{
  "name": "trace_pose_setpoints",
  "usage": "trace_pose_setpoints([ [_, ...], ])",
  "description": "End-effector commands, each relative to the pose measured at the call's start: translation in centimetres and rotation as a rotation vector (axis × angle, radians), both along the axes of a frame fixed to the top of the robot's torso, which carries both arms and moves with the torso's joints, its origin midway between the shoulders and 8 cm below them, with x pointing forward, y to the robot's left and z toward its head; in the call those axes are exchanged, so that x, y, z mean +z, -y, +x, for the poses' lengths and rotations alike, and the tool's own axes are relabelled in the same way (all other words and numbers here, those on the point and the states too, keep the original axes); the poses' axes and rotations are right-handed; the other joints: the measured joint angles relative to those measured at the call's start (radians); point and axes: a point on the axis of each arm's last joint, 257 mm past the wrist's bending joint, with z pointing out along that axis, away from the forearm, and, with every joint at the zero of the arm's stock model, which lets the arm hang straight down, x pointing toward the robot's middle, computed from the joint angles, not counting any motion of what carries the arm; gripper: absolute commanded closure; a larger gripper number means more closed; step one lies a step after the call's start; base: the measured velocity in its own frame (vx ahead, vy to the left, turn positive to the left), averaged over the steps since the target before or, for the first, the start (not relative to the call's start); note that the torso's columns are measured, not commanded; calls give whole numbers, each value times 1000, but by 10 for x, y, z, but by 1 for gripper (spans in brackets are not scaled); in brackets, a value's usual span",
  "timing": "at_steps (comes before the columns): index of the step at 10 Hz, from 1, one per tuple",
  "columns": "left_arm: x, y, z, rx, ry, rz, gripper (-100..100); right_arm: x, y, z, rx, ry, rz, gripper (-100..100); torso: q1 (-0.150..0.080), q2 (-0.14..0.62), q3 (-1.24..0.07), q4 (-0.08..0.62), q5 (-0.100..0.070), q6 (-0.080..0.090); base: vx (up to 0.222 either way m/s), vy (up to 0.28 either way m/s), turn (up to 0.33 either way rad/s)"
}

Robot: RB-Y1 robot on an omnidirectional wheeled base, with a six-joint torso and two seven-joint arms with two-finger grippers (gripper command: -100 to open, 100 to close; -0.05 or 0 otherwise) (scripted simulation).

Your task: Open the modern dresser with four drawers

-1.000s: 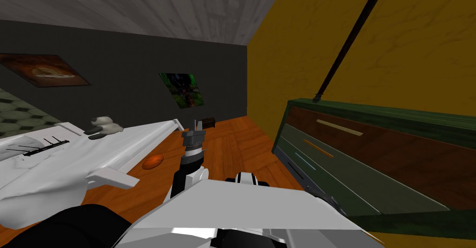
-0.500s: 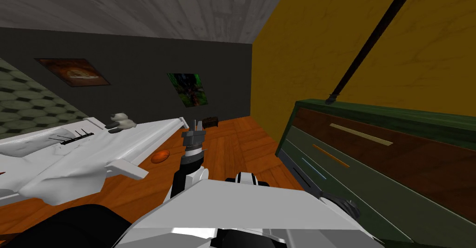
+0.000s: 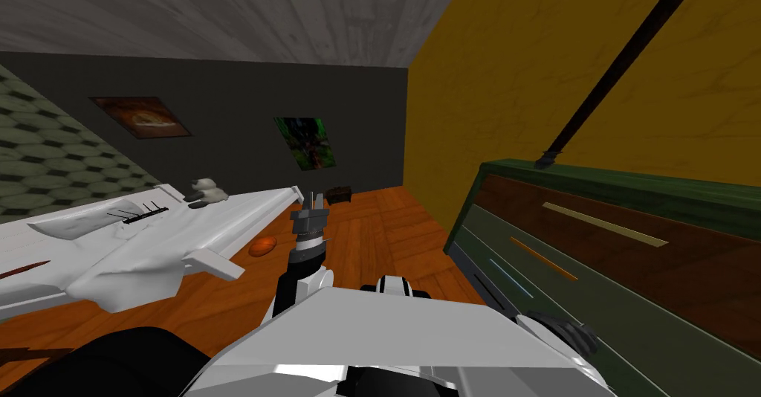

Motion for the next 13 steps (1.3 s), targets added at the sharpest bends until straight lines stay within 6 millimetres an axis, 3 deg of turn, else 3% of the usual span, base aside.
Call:
trace_pose_setpoints([
  [1, 0, 0, 0, 0, 0, 0, 0, 13, 17, -3, -4, -30, -64, -100, 0, -1, 0, 0, 0, -1, 15, -7, 74],
  [3, 0, 0, 0, 0, 0, 0, 0, 41, 45, -6, -10, -81, -178, -100, 0, -2, -1, 0, 0, 0, 31, -10, 122],
  [4, 0, 0, 0, 0, 0, 0, 0, 41, 45, -6, -10, -81, -178, -100, -1, -2, -1, 0, 0, 0, 30, -13, 57],
  [8, 0, 0, 0, 0, 0, 0, 0, 87, 83, -10, -23, -150, -345, -100, 0, -1, -1, 0, 0, 0, 29, -5, 103],
  [10, 0, 0, 0, 0, 0, 0, 0, 100, 91, -11, -27, -166, -387, -100, 0, -1, 0, 0, 0, 0, 21, 3, 50],
  [12, 0, 0, 0, 0, 0, 0, 0, 97, 88, -11, -26, -163, -377, -100, 0, 0, 0, 0, 0, 0, 4, 0, 3],
  [13, 0, 0, 0, 0, 0, 0, 0, 97, 88, -11, -26, -163, -377, 100, 0, 0, 0, 0, 0, 0, 0, 0, 0],
])
